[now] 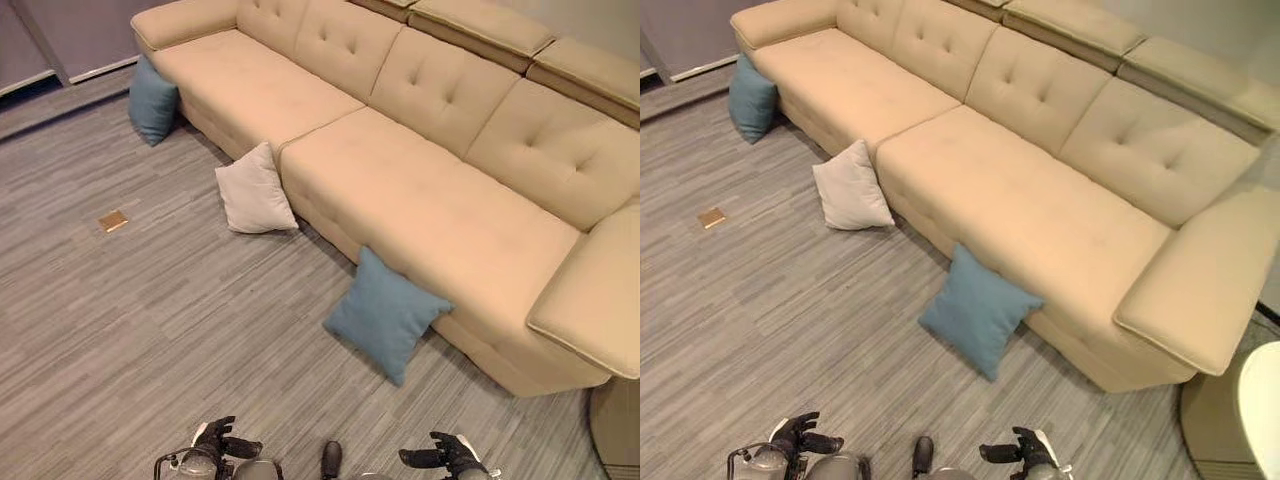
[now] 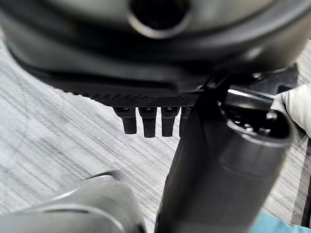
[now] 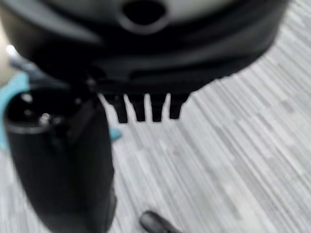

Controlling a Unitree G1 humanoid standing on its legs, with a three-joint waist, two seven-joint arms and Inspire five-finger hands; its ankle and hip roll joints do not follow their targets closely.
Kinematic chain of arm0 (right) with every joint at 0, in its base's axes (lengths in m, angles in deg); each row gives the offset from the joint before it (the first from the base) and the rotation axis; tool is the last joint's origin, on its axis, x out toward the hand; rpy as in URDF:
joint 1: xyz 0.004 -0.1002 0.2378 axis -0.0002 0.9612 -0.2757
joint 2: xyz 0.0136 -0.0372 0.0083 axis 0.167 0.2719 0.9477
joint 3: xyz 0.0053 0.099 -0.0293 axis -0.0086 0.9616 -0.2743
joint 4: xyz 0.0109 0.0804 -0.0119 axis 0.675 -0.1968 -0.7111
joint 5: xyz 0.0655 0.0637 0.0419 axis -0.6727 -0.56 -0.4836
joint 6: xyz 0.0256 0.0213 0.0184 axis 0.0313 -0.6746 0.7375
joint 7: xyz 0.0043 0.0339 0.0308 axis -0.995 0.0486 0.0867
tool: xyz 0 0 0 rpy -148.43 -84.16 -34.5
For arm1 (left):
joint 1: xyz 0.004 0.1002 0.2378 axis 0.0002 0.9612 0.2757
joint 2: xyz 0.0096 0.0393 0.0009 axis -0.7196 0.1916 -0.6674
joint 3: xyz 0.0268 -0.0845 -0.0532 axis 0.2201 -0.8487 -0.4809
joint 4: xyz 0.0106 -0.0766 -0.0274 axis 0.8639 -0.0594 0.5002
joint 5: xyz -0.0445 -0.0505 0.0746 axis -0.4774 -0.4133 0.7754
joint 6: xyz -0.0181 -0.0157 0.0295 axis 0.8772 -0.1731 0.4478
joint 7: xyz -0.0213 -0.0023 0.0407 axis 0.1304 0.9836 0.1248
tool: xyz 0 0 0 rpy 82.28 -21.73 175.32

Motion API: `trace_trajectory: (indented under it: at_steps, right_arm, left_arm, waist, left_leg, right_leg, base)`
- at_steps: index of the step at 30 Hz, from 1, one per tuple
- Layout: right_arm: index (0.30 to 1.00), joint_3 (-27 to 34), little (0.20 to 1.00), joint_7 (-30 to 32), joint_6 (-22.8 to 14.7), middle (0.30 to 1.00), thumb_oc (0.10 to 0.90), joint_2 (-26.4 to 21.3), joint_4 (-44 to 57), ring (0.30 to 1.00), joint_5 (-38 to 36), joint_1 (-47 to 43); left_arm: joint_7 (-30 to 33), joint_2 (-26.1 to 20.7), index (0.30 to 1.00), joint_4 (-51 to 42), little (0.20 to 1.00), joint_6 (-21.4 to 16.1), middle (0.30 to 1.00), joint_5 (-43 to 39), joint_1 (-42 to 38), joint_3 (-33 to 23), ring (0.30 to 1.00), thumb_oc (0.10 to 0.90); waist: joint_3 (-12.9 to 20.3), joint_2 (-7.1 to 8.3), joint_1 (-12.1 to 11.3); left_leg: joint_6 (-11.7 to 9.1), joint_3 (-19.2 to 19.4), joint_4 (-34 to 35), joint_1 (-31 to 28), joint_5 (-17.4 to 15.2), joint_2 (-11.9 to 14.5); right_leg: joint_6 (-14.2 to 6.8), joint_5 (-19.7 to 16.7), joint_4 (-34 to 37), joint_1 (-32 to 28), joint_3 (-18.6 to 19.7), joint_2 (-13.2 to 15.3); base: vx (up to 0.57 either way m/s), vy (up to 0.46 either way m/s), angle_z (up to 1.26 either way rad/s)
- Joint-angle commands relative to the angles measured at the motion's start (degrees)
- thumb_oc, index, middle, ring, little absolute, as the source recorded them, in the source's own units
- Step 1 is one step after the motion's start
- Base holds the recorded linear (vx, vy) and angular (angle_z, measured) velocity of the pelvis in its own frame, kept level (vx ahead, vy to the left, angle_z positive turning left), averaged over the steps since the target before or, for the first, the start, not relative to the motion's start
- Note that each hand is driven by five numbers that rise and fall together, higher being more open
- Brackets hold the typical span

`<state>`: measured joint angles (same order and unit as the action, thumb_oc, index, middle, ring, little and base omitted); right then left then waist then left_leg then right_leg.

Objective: Pick up all the scattered cushions and arrange them neatly on the sofa.

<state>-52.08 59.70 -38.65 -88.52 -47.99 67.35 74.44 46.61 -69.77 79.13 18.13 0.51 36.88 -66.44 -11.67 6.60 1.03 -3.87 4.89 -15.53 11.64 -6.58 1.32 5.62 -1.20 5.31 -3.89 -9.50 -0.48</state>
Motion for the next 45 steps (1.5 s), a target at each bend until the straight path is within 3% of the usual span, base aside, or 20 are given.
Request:
trace_trajectory:
  at_steps: [1, 5, 8, 9, 11, 13, 14, 16, 20, 25, 29, 33, 36, 42, 45]
  right_arm:
    - [0.9, -0.3, 0.9, 1.2, -0.5, 0.9, 0.8, -3.1, -0.7, 0.9, -1.1, 1.1]
    - [0.9, 0.3, 0.9, 1.0, -0.3, 0.9, 0.8, -2.5, -1.2, 0.9, -0.3, 1.6]
    - [0.9, 0.8, 0.9, 1.1, -0.3, 0.9, 0.8, -2.1, 0.2, 0.9, -0.6, 0.8]
    - [0.9, 0.4, 0.9, 1.0, -0.2, 0.9, 0.8, -2.0, 0.9, 0.9, -0.5, 0.2]
    - [0.9, 0.1, 0.9, 1.2, -0.2, 0.9, 0.8, -2.2, 1.5, 0.9, -0.1, -0.4]
    - [0.9, -0.1, 0.9, 1.3, -0.3, 0.9, 0.8, -2.3, 1.8, 0.9, 0.2, -0.6]
    - [0.9, -0.3, 0.9, 1.3, -0.3, 0.9, 0.8, -2.5, 2.3, 0.9, 0.7, -0.9]
    - [0.9, -0.8, 0.9, 1.5, -0.2, 0.9, 0.8, -2.8, 2.6, 0.9, 1.4, -1.4]
    - [0.9, -1.5, 0.9, 1.5, 0.3, 0.9, 0.8, -3.7, 3.1, 0.9, 2.4, -2.2]
    - [0.9, -1.7, 0.9, 1.4, 0.0, 0.9, 0.8, -4.2, 2.8, 0.9, 2.6, -1.4]
    - [0.9, -1.6, 0.9, 1.7, -0.7, 0.9, 0.8, -4.6, 2.8, 0.9, 1.5, -1.2]
    - [0.9, -1.6, 0.9, 1.8, -1.0, 0.9, 0.8, -5.2, 3.1, 0.9, 0.2, -1.5]
    - [0.9, -1.5, 0.9, 2.0, -1.2, 0.9, 0.8, -5.5, 2.9, 0.9, -0.3, -1.2]
    - [0.9, -1.1, 0.9, 2.4, -1.6, 0.9, 0.8, -5.4, 2.6, 0.9, -0.6, -0.9]
    - [0.9, -1.2, 0.9, 2.4, -1.6, 0.9, 0.8, -5.3, 2.7, 0.9, -0.4, -0.6]
  left_arm:
    - [0.6, 0.4, 0.9, 1.5, 0.9, -0.7, 0.9, 0.7, 1.8, 2.8, 0.9, 0.8]
    - [0.5, 0.7, 0.9, 2.4, 0.9, -0.2, 0.9, 2.0, 2.5, 2.7, 0.9, 0.8]
    - [0.4, 0.3, 0.9, 1.8, 0.9, -0.2, 0.9, 2.6, 2.6, 3.1, 0.9, 0.8]
    - [0.4, -0.3, 0.9, 1.5, 0.9, 0.0, 0.9, 2.9, 2.5, 3.3, 0.9, 0.8]
    - [0.6, -0.7, 0.9, 1.5, 0.9, 0.0, 0.9, 3.0, 2.4, 3.1, 0.9, 0.8]
    - [0.6, -0.9, 0.9, 1.6, 0.9, 0.0, 0.9, 3.0, 2.6, 2.9, 0.9, 0.8]
    - [0.6, -1.2, 0.9, 1.9, 0.9, 0.0, 0.9, 3.1, 2.8, 2.5, 0.9, 0.8]
    - [0.5, -1.3, 0.9, 2.2, 0.9, 0.0, 0.9, 3.1, 3.0, 2.1, 0.9, 0.8]
    - [0.7, -1.4, 0.9, 2.2, 0.9, -0.2, 0.9, 3.1, 2.8, 1.6, 0.9, 0.8]
    - [0.2, -0.8, 0.9, 2.2, 0.9, -0.7, 0.9, 4.0, 2.6, 2.5, 0.9, 0.8]
    - [-0.1, 0.0, 0.9, 1.4, 0.9, -0.8, 0.9, 3.6, 1.8, 3.5, 0.9, 0.8]
    - [-0.1, 0.6, 0.9, 0.5, 0.9, -0.8, 0.9, 2.9, 0.4, 4.6, 0.9, 0.8]
    - [-0.2, 1.1, 0.9, 0.2, 0.9, -0.7, 0.9, 2.7, 0.3, 5.4, 0.9, 0.8]
    - [-0.2, 1.2, 0.9, 0.7, 0.9, -0.7, 0.9, 2.4, 0.6, 5.1, 0.9, 0.8]
    - [-0.1, 0.9, 0.9, 1.0, 0.9, -0.5, 0.9, 2.4, 1.2, 4.6, 0.9, 0.8]
  waist:
    - [0.7, -1.64, -2.3]
    - [2.6, -2.46, -1.9]
    - [2.7, -3.49, -2.1]
    - [2.0, -3.97, -1.7]
    - [1.6, -4.54, -1.7]
    - [1.5, -4.73, -1.7]
    - [1.6, -4.92, -1.9]
    - [1.6, -4.79, -2.1]
    - [1.1, -4.7, -1.1]
    - [1.5, -4.13, -0.2]
    - [1.6, -3.57, 0.4]
    - [0.3, -2.83, 0.5]
    - [0.3, -2.38, 0.4]
    - [0.1, -3.83, -0.8]
    - [0.4, -3.93, -0.9]
  left_leg:
    - [0.8, -5.7, 8.5, 0.0, 7.6, -1.9]
    - [1.9, -5.9, 12.4, -3.9, 7.2, -2.1]
    - [3.8, -3.0, 13.1, -7.3, 5.4, -2.2]
    - [4.9, -2.1, 13.0, -8.3, 4.7, -2.0]
    - [5.5, -0.9, 12.9, -9.5, 3.5, -1.9]
    - [5.6, -0.3, 13.0, -10.3, 2.8, -1.8]
    - [5.4, 0.7, 13.5, -11.7, 1.8, -1.5]
    - [5.1, 1.8, 13.9, -12.7, 1.1, -1.4]
    - [4.6, 1.6, 14.6, -15.2, -0.1, -1.6]
    - [3.1, 1.0, 13.0, -17.9, -2.6, -0.7]
    - [0.2, 1.0, 5.5, -14.7, -0.6, 1.7]
    - [-0.9, 0.7, -1.9, -9.7, 2.6, 3.3]
    - [0.3, -0.4, 0.8, -7.5, 0.2, 1.1]
    - [0.5, -1.7, 11.3, -6.5, 4.3, 0.1]
    - [0.9, -2.5, 11.9, -7.4, 4.2, -0.3]
  right_leg:
    - [-8.1, 7.0, -3.7, -2.1, 3.1, 1.0]
    - [-9.3, 8.1, -6.6, -2.2, 4.2, 2.3]
    - [-11.6, 7.3, -15.9, 1.6, 4.1, 4.7]
    - [-12.6, 5.5, -22.0, 5.0, 4.1, 5.4]
    - [-12.9, 4.2, -24.7, 7.7, 2.1, 6.8]
    - [-12.8, 4.1, -24.0, 8.2, 0.7, 7.8]
    - [-12.2, 4.4, -19.5, 8.4, -3.4, 9.4]
    - [-12.4, 2.8, -14.9, 9.5, -7.1, 10.8]
    - [-14.0, -1.5, -9.3, 12.6, -6.6, 10.6]
    - [-12.9, -1.4, -7.5, 10.1, -5.9, 9.4]
    - [-11.0, -0.2, -5.0, 6.7, -6.5, 7.4]
    - [-9.1, 1.3, -3.1, 4.4, -6.6, 6.2]
    - [-9.3, 1.8, -1.5, 3.3, -6.2, 5.7]
    - [-9.9, 2.8, -1.2, 2.1, -4.5, 3.6]
    - [-9.9, 2.9, -1.5, 1.9, -3.9, 3.5]
  base:
    - [0.35, 0.183, -0.36]
    - [0.26, 0.212, -0.65]
    - [0.18, 0.262, -0.69]
    - [0.1, 0.163, -0.97]
    - [0.09, 0.115, -0.72]
    - [0.12, 0.04, -0.39]
    - [0.2, -0.023, -0.6]
    - [0.19, -0.068, -0.67]
    - [0.18, -0.115, -0.47]
    - [0.19, -0.184, 0.02]
    - [0.1, -0.238, 0.08]
    - [0.03, -0.165, 0.16]
    - [0.09, -0.065, 0.03]
    - [0.09, 0.032, -0.08]
    - [0.07, 0.057, -0.41]
